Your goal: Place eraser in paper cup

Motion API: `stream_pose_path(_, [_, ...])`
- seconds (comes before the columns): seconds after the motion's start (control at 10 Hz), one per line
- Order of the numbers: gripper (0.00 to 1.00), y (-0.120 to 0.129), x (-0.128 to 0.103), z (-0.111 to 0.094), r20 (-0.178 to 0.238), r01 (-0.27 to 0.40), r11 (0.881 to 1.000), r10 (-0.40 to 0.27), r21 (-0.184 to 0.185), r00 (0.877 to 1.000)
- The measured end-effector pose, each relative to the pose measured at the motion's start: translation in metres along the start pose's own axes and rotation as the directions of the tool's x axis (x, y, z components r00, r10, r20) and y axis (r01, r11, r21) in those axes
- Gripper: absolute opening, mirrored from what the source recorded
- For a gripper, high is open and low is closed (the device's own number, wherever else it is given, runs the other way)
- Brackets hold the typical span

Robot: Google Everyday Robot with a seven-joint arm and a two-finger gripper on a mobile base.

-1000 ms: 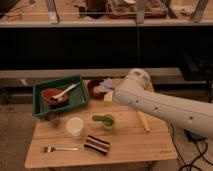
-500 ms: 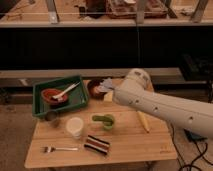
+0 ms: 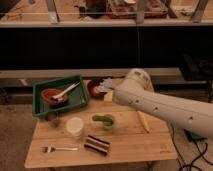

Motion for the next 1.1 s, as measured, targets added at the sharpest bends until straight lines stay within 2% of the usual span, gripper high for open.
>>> stream_pose_path(0.9, [0.8,0.0,0.0001,0.0,0.0,0.0,1.0,0.0,0.0,1.0])
stream_pose_path(1.1, [0.8,0.0006,-0.0009,0.0024,0.026,0.033,0.999,-0.033,-0.008,0.999])
